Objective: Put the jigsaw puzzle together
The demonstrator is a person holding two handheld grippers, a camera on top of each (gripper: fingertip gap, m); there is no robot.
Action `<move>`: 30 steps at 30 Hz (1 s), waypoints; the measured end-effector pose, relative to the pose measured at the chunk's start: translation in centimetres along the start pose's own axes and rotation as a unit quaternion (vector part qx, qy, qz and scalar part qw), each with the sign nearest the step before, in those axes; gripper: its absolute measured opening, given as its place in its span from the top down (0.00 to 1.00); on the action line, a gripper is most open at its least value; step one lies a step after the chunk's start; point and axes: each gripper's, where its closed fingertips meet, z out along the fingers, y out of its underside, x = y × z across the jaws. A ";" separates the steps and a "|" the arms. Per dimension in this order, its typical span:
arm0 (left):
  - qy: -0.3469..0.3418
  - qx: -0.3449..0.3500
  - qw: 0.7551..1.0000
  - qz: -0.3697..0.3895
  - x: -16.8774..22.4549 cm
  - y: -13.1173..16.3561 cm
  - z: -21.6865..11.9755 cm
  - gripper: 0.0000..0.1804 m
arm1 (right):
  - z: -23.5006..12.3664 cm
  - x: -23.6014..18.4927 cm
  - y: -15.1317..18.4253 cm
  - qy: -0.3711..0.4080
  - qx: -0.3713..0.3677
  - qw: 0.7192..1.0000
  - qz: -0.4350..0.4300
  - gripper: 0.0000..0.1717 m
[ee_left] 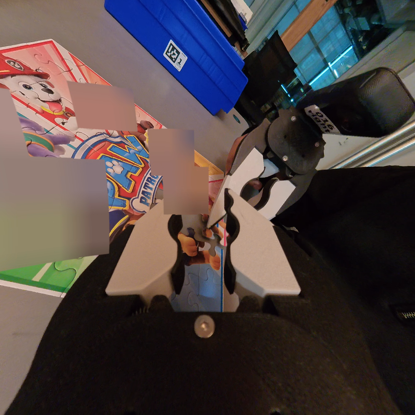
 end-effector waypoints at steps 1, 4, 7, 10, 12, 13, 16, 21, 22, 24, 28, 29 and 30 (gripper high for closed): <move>0.000 0.000 1.000 0.000 0.0 0.0 0.0 0.81 | 0.1 0.0 0.0 0.001 -0.002 1.000 -0.002 0.85; 0.000 0.000 1.000 0.000 0.0 0.0 0.0 0.81 | 0.1 -0.2 -0.3 -0.003 0.004 1.000 0.000 0.85; 0.001 -0.001 1.000 0.001 0.1 0.0 0.0 0.81 | 0.2 -0.2 -0.3 -0.002 0.005 1.000 0.000 0.85; 0.001 0.000 1.000 0.001 0.1 0.0 0.0 0.81 | 0.1 0.3 0.0 0.011 -0.004 1.000 -0.004 0.85; -0.002 0.005 1.000 0.003 0.0 -0.2 -0.1 0.82 | -0.6 1.2 0.4 0.031 -0.009 0.999 -0.003 0.85; -0.004 0.009 1.000 0.006 0.0 -0.4 -0.2 0.82 | -1.1 1.8 0.5 0.042 -0.007 0.999 0.001 0.85; -0.016 0.033 0.999 0.009 -0.3 -1.2 -0.7 0.82 | -2.6 3.5 0.7 0.067 0.007 0.998 0.020 0.85; -0.074 0.104 0.992 0.003 -2.2 -3.3 -2.9 0.83 | -3.5 4.9 0.9 0.082 0.026 0.996 0.036 0.85; -0.097 0.116 0.989 0.002 -2.9 -3.6 -3.4 0.83 | -3.4 5.0 0.9 0.081 0.027 0.996 0.036 0.85; -0.131 0.133 0.982 0.005 -3.8 -4.0 -4.4 0.84 | -3.0 5.0 0.8 0.077 0.030 0.996 0.034 0.85; -0.128 0.143 0.981 0.000 -3.8 -4.2 -4.8 0.88 | -1.8 5.1 0.2 0.064 0.023 0.998 0.014 0.85; -0.126 0.139 0.982 -0.002 -3.8 -4.1 -4.6 0.88 | -1.5 5.1 0.0 0.063 0.018 0.998 0.006 0.85; -0.128 0.133 0.983 -0.002 -3.8 -4.0 -4.5 0.88 | -1.2 5.2 -0.3 0.061 0.016 0.998 -0.001 0.85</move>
